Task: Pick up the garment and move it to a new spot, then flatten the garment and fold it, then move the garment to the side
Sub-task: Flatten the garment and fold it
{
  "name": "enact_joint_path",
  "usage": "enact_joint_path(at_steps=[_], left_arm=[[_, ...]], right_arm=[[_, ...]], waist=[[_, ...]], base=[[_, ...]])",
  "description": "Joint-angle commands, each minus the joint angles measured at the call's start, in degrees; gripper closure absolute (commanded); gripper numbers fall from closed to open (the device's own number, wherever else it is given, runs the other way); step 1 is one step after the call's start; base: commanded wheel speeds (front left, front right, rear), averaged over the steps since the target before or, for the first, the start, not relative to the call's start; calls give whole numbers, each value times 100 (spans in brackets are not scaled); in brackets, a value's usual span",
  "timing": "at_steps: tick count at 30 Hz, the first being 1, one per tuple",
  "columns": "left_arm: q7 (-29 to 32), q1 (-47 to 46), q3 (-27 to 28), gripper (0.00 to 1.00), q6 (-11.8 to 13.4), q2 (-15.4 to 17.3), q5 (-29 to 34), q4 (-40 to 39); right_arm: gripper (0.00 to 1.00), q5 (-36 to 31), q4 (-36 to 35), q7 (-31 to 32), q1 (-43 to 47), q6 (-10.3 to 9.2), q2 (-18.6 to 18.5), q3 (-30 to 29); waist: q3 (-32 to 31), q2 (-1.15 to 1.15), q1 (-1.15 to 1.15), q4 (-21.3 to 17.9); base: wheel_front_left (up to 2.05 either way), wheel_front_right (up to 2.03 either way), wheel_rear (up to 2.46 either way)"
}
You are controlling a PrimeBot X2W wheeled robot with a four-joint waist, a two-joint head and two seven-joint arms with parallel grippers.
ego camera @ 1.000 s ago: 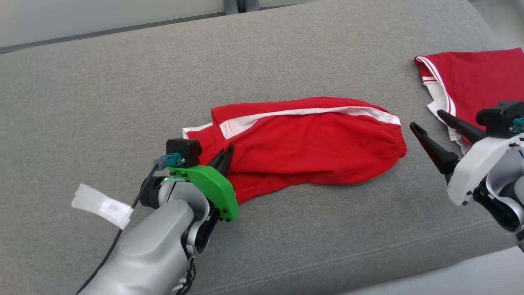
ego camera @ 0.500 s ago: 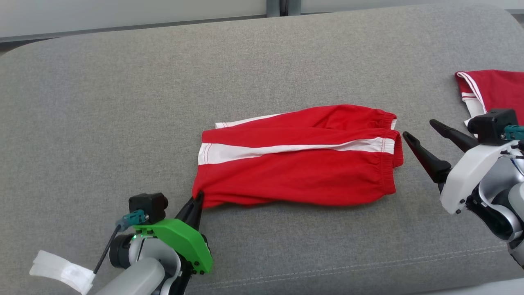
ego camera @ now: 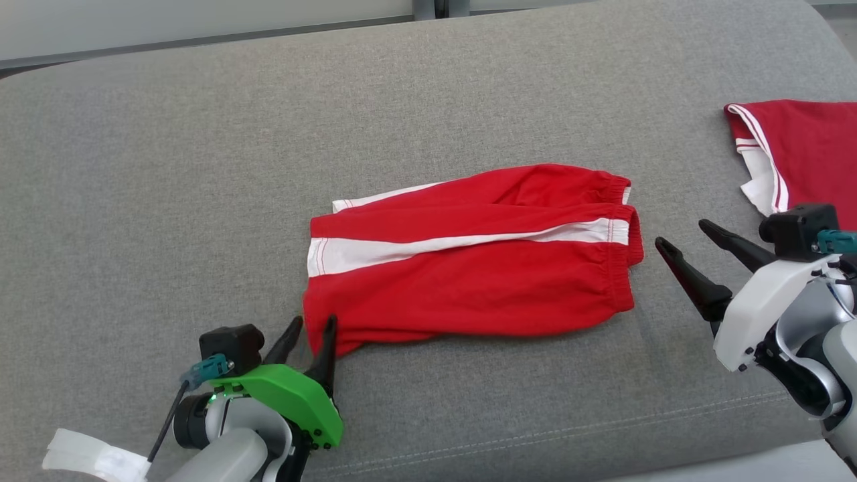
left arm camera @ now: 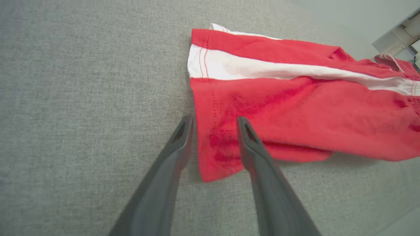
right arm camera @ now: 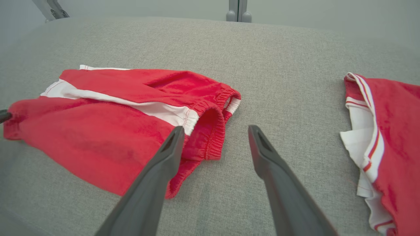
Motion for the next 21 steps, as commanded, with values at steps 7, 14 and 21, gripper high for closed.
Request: enact_joint_path(at_steps=[7, 14, 21], left_arm=[[-124, 148, 239, 0, 198, 281, 195, -423], [-177, 388, 496, 0, 428, 422, 412, -950], [-199, 637, 851, 0, 543, 381, 758, -1238]], right_arm=[[0, -185, -91, -201, 418, -3, 180, -321], [0, -622, -127, -427, 846, -3, 607, -831], [0, -1148, -185, -634, 1090, -2, 1210, -1209]], waist=[[-57, 0, 0, -25], [-246, 0, 0, -16], [-473, 0, 0, -40]], base=[[0, 0, 0], [0, 0, 0], [0, 0, 0]])
